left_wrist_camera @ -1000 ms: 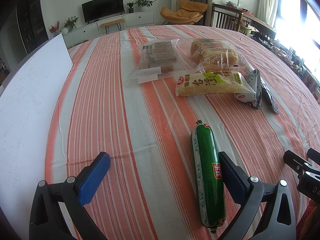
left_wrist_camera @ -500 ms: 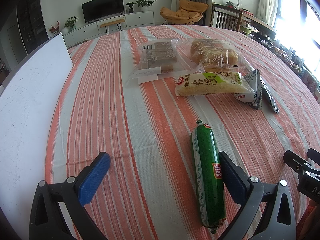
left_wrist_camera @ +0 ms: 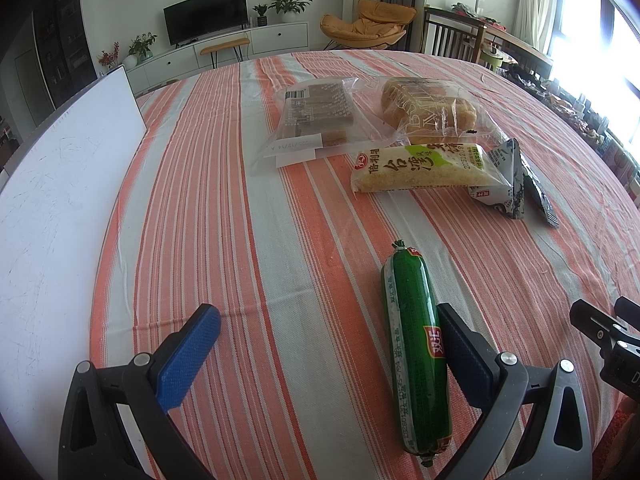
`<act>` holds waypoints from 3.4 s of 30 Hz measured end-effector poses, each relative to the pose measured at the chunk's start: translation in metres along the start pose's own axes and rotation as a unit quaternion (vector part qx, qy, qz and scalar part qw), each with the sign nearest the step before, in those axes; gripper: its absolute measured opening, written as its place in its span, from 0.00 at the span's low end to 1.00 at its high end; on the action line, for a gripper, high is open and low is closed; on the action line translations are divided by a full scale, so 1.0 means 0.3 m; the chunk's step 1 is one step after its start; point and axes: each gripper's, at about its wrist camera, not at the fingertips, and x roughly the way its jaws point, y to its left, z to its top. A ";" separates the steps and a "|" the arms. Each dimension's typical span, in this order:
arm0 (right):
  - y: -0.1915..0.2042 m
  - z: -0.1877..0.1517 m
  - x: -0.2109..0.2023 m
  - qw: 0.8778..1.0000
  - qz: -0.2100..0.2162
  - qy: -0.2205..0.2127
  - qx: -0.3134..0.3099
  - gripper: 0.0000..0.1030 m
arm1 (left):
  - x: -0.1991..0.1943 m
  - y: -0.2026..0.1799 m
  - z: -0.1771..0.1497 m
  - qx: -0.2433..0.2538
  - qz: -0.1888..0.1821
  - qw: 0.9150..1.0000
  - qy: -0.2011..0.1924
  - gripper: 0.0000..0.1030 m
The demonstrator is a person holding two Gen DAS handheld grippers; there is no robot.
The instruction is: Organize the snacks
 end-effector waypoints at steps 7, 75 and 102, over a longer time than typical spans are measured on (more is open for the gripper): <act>-0.225 0.034 -0.085 0.978 0.084 -0.081 0.173 0.93 | 0.000 0.000 0.000 0.000 0.000 1.000 0.000 1.00; 0.150 0.069 0.025 0.995 0.053 0.075 -0.036 0.73 | -0.089 -0.167 -0.046 0.108 -0.018 0.994 0.007 0.23; -0.253 -0.013 -0.289 0.901 0.354 0.061 0.245 0.09 | -0.593 0.031 -0.101 -0.058 -0.249 0.966 -0.051 0.22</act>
